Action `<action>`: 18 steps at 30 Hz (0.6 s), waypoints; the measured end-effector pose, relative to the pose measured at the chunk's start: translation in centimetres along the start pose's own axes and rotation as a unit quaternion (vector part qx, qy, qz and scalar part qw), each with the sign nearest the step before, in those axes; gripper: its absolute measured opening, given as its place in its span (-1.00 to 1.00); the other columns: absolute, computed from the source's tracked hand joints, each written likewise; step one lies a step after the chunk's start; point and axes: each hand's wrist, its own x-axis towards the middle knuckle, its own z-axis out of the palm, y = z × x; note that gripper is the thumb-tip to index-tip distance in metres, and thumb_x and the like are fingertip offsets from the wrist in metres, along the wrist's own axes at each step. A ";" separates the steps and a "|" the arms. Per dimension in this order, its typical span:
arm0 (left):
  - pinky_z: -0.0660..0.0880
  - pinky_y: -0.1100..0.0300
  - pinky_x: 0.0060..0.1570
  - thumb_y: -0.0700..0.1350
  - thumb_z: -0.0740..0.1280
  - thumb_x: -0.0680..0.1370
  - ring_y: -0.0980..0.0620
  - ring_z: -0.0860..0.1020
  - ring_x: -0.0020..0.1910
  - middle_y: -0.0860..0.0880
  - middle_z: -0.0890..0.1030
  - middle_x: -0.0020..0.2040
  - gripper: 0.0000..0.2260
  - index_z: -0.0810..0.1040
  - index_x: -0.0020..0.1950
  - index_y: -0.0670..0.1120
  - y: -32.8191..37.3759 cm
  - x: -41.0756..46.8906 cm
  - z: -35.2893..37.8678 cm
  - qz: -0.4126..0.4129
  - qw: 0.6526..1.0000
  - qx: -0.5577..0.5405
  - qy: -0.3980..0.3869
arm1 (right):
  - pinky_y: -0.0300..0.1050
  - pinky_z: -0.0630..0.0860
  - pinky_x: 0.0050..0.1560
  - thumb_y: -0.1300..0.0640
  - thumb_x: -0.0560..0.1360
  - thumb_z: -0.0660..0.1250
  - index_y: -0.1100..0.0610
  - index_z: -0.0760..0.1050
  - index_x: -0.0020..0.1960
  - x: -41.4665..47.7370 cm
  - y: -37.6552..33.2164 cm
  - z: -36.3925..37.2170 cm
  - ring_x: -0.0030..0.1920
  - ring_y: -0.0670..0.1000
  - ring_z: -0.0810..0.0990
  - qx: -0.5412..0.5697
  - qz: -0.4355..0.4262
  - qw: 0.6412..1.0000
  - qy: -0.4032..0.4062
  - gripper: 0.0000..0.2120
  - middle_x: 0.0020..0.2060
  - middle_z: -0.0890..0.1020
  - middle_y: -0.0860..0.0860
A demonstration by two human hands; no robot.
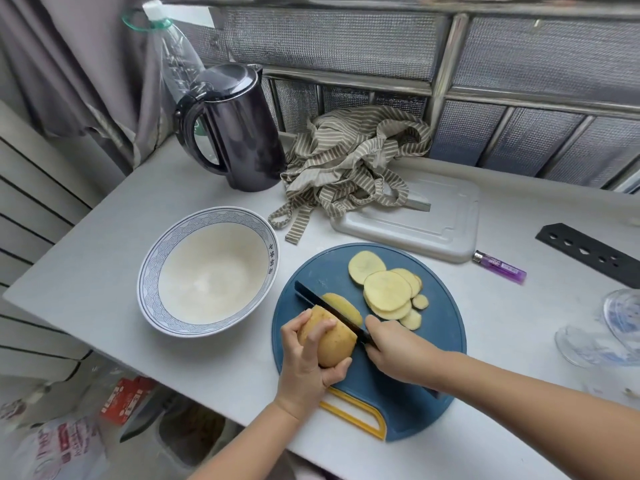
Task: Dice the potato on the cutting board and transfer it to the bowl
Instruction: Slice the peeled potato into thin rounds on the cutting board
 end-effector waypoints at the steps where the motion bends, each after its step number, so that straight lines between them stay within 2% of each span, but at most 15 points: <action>1: 0.34 0.08 0.28 0.17 0.38 0.38 0.15 0.26 0.33 0.01 0.24 0.22 -0.48 0.29 0.30 0.24 0.0 -0.1 0.0 -0.001 1.000 -0.002 -0.001 | 0.05 0.49 -0.17 0.07 0.60 0.16 0.17 0.31 0.01 -0.2 0.0 -0.2 -0.16 0.12 0.53 0.021 0.015 1.000 0.002 -0.85 -0.13 0.51 0.10; 3: 0.33 0.16 0.27 0.17 0.38 0.39 0.16 0.25 0.32 0.01 0.24 0.23 -0.47 0.28 0.30 0.25 0.0 -0.2 0.0 -0.005 1.000 -0.005 -0.005 | 0.00 0.53 -0.35 0.01 0.59 0.20 0.11 0.35 0.01 -0.6 0.1 -1.0 -0.33 0.06 0.56 0.086 0.024 0.996 -0.001 -0.84 -0.17 0.54 0.10; 4: 0.33 0.18 0.24 0.17 0.38 0.39 0.14 0.25 0.32 0.01 0.23 0.24 -0.47 0.28 0.31 0.26 0.0 -0.1 0.0 -0.005 1.000 -0.006 -0.008 | -0.07 0.47 -0.48 0.00 0.59 0.22 0.05 0.35 -0.02 -1.0 0.1 -1.5 -0.46 0.01 0.51 0.125 0.019 0.992 -0.007 -0.87 -0.24 0.54 0.08; 6: 0.32 0.23 0.19 0.18 0.38 0.39 0.12 0.25 0.31 0.01 0.23 0.26 -0.47 0.27 0.31 0.26 -0.1 -0.2 0.0 -0.005 1.000 -0.005 -0.013 | -0.16 0.37 -0.57 0.00 0.57 0.26 0.02 0.32 -0.08 -1.8 0.2 -2.6 -0.59 -0.03 0.42 0.175 0.014 0.984 -0.016 -0.85 -0.36 0.50 0.07; 10: 0.35 0.21 0.19 0.18 0.38 0.40 0.14 0.26 0.29 0.05 0.22 0.27 -0.47 0.27 0.32 0.27 0.0 -0.3 0.0 -0.009 1.000 -0.004 -0.013 | -0.13 0.36 -0.53 -0.05 0.58 0.24 0.14 0.29 -0.09 -2.7 0.7 -4.2 -0.51 0.00 0.40 0.124 0.005 0.992 0.024 -0.72 -0.33 0.44 0.06; 13: 0.29 0.22 0.23 0.18 0.38 0.40 0.16 0.25 0.30 0.12 0.20 0.25 -0.48 0.28 0.31 0.25 0.1 -0.2 -0.1 -0.006 1.000 -0.009 -0.005 | -0.18 0.24 -0.41 -0.10 0.61 0.17 0.06 0.23 -0.18 -3.6 0.5 -4.4 -0.42 -0.04 0.31 0.067 -0.027 0.994 0.076 -0.70 -0.35 0.39 -0.01; 15: 0.25 0.21 0.26 0.17 0.37 0.40 0.17 0.25 0.30 0.15 0.18 0.24 -0.49 0.29 0.31 0.24 0.3 0.0 -0.1 -0.004 1.000 -0.015 -0.004 | -0.17 0.23 -0.38 -0.10 0.62 0.14 0.00 0.18 -0.21 -4.5 0.2 -4.2 -0.41 -0.06 0.29 0.053 -0.056 0.993 0.088 -0.70 -0.37 0.36 -0.05; 18: 0.19 0.16 0.31 0.23 0.33 0.43 0.17 0.24 0.30 0.15 0.17 0.25 -0.49 0.26 0.33 0.23 0.4 -0.1 -0.1 -0.007 1.000 -0.009 -0.009 | -0.18 0.25 -0.38 -0.09 0.63 0.11 0.01 0.17 -0.14 -5.8 0.0 -3.3 -0.41 -0.08 0.31 0.018 -0.081 0.993 0.080 -0.74 -0.38 0.33 -0.11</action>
